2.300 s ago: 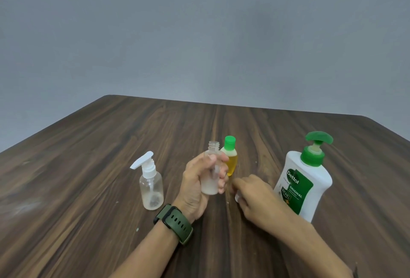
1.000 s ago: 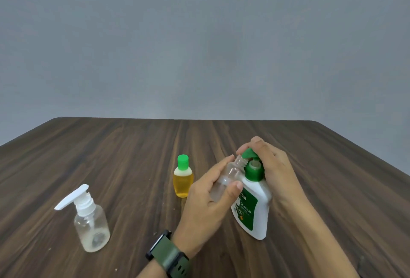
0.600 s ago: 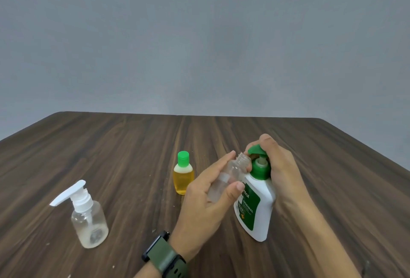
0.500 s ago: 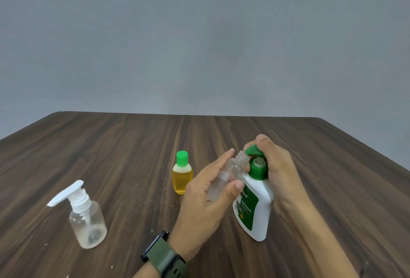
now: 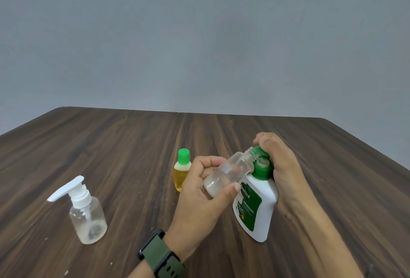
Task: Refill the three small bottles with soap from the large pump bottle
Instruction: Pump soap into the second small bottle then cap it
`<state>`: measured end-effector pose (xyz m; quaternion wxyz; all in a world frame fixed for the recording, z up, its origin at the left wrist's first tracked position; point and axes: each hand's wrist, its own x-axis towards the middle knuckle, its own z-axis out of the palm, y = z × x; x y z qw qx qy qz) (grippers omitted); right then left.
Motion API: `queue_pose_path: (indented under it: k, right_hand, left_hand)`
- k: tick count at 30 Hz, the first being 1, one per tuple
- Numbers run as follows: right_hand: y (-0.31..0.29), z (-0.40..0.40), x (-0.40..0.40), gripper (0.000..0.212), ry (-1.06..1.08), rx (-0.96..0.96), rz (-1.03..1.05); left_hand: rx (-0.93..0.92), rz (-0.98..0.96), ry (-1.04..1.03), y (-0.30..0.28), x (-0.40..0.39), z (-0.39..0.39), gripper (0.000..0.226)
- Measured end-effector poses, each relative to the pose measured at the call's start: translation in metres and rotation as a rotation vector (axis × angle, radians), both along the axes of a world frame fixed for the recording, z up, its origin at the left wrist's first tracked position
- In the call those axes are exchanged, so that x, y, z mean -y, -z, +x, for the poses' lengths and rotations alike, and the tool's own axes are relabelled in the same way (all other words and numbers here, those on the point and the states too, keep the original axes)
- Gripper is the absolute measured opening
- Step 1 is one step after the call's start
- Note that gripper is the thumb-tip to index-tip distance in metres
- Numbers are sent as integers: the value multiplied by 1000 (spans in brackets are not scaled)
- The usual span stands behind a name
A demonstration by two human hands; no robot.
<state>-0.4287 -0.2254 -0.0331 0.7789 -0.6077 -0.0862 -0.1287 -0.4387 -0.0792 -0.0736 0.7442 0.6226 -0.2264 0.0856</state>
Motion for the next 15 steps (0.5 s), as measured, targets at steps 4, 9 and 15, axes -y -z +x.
queue_pose_path:
  k: [4,9,15]
  right_hand:
    - [-1,2,2,11,21,-16,-31]
    - [2,1,-1,12,39,6,-23]
    - [2,-2,-2,20,21,22,42]
  left_hand:
    - [-14,-19,-6,4,-1,0,37]
    - [14,-56,16,-2,0,-3,34]
    - [59,-54,6,-5,0,-6,38]
